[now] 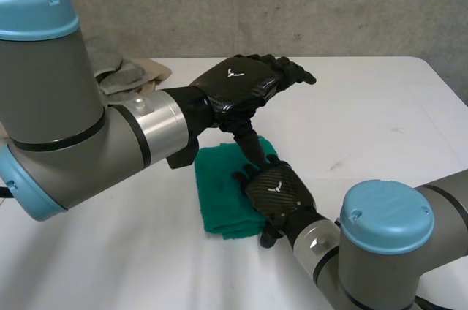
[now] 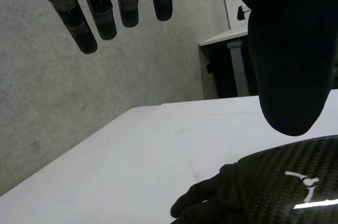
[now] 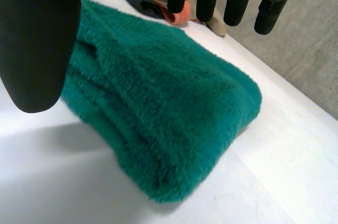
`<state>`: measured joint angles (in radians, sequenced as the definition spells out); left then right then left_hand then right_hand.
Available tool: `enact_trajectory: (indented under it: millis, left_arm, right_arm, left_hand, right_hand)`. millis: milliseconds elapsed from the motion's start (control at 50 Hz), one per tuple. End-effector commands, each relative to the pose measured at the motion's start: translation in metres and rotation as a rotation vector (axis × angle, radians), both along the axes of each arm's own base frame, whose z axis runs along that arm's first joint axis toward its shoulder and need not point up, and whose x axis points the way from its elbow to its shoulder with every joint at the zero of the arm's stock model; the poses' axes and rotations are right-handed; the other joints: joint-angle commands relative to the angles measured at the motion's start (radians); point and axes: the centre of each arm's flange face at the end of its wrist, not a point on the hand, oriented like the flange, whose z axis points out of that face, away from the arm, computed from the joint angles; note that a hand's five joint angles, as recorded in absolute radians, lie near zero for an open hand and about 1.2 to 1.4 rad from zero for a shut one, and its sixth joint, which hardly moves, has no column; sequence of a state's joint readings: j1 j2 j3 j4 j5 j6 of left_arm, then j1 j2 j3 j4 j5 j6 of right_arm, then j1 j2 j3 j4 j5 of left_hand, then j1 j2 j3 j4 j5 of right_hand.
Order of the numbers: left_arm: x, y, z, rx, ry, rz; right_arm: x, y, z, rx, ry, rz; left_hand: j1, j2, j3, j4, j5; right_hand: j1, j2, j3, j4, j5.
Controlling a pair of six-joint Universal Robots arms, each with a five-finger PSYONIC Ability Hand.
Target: Fold the laundry.
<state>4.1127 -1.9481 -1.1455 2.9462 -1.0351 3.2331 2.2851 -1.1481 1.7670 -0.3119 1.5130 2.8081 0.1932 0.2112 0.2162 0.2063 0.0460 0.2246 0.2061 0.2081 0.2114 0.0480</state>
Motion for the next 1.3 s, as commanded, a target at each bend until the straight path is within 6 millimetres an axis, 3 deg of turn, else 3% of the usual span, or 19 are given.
enact_trajectory:
  millis: [20,80,240,480,520,560,580,600,640,780,860,880,940,960,1020,1040,1120,1200,1300]
  left_arm:
    - [-0.002,0.006,0.007,-0.013,0.013,-0.009]
    - [-0.002,0.006,0.010,-0.015,0.021,-0.009]
    - [-0.002,0.005,0.009,-0.010,0.023,-0.004]
    - [0.002,0.003,0.007,-0.005,0.018,0.006]
    - [0.003,0.003,0.008,-0.004,0.018,0.010]
    - [0.004,0.002,0.008,-0.004,0.018,0.013]
    - [0.005,0.003,0.008,-0.004,0.018,0.014]
    - [0.006,0.003,0.009,-0.006,0.020,0.016]
    - [0.007,0.002,0.010,-0.010,0.023,0.020]
    - [0.011,0.002,0.013,-0.015,0.037,0.029]
    - [0.011,0.003,0.017,-0.021,0.052,0.030]
    - [0.011,0.003,0.018,-0.026,0.059,0.030]
    - [0.011,0.003,0.020,-0.032,0.068,0.030]
    - [0.011,0.003,0.019,-0.031,0.068,0.032]
    - [0.011,0.003,0.020,-0.032,0.070,0.034]
    - [0.011,0.004,0.020,-0.033,0.070,0.035]
    - [0.011,0.005,0.020,-0.031,0.069,0.035]
    - [0.011,0.005,0.019,-0.025,0.065,0.037]
    - [0.011,0.005,0.017,-0.020,0.061,0.038]
  right_arm:
    - [-0.004,-0.018,0.007,0.010,-0.066,-0.114]
    - [-0.012,-0.031,0.007,0.070,-0.138,-0.207]
    - [-0.026,-0.043,-0.009,0.291,-0.255,-0.327]
    - [-0.016,-0.053,-0.035,0.383,-0.266,-0.291]
    - [-0.014,-0.053,-0.039,0.378,-0.259,-0.292]
    - [-0.013,-0.055,-0.038,0.363,-0.261,-0.293]
    - [-0.013,-0.059,-0.037,0.336,-0.275,-0.297]
    - [-0.013,-0.062,-0.035,0.317,-0.287,-0.303]
    - [-0.013,-0.072,-0.030,0.267,-0.315,-0.320]
    - [-0.024,-0.126,-0.016,0.107,-0.334,-0.391]
    - [-0.043,-0.175,-0.005,0.021,-0.362,-0.464]
    - [-0.052,-0.197,0.000,-0.011,-0.380,-0.498]
    - [-0.066,-0.229,0.002,-0.050,-0.395,-0.541]
    - [-0.075,-0.250,0.002,-0.074,-0.394,-0.572]
    - [-0.092,-0.279,-0.002,-0.091,-0.380,-0.630]
    - [-0.108,-0.298,-0.005,-0.100,-0.369,-0.677]
    - [-0.151,-0.338,-0.014,-0.122,-0.333,-0.787]
    - [-0.185,-0.363,-0.022,-0.162,-0.295,-0.839]
    - [-0.215,-0.377,-0.031,-0.184,-0.245,-0.867]
  left_hand:
    - [-0.019,-0.037,-0.042,-0.032,-0.046]
    - [-0.019,-0.037,-0.042,-0.032,-0.046]
    - [-0.019,-0.037,-0.042,-0.032,-0.046]
    - [-0.019,-0.037,-0.042,-0.032,-0.046]
    - [-0.019,-0.037,-0.042,-0.032,-0.046]
    - [-0.019,-0.037,-0.042,-0.032,-0.046]
    - [-0.019,-0.037,-0.042,-0.032,-0.046]
    - [-0.019,-0.037,-0.042,-0.032,-0.046]
    - [-0.019,-0.037,-0.042,-0.032,-0.046]
    - [-0.019,-0.037,-0.042,-0.032,-0.046]
    - [-0.019,-0.037,-0.042,-0.032,-0.046]
    - [-0.019,-0.037,-0.042,-0.032,-0.046]
    - [-0.019,-0.037,-0.042,-0.032,-0.046]
    - [-0.019,-0.037,-0.042,-0.032,-0.046]
    - [-0.019,-0.037,-0.042,-0.032,-0.046]
    - [-0.019,-0.037,-0.042,-0.032,-0.046]
    - [-0.019,-0.037,-0.042,-0.032,-0.046]
    - [-0.019,-0.037,-0.042,-0.032,-0.046]
    - [-0.019,-0.037,-0.042,-0.032,-0.046]
  right_hand:
    - [-0.050,-0.032,-0.034,-0.037,-0.048]
    - [-0.050,-0.032,-0.034,-0.037,-0.048]
    - [-0.050,-0.032,-0.034,-0.037,-0.048]
    - [0.023,0.042,0.040,0.036,0.025]
    - [0.126,0.144,0.142,0.139,0.128]
    - [0.427,0.445,0.443,0.440,0.429]
    - [1.050,1.069,1.067,1.064,1.053]
    - [1.170,1.189,1.187,1.184,1.173]
    - [1.172,1.190,1.188,1.185,1.174]
    - [1.172,1.190,1.188,1.185,1.174]
    - [1.172,1.190,1.188,1.185,1.174]
    - [1.172,1.190,1.188,1.185,1.174]
    - [1.172,1.190,1.188,1.185,1.174]
    - [1.172,1.190,1.188,1.185,1.174]
    - [1.172,1.190,1.188,1.185,1.174]
    - [1.172,1.190,1.188,1.185,1.174]
    - [1.172,1.190,1.188,1.185,1.174]
    - [1.172,1.190,1.188,1.185,1.174]
    - [1.172,1.190,1.188,1.185,1.174]
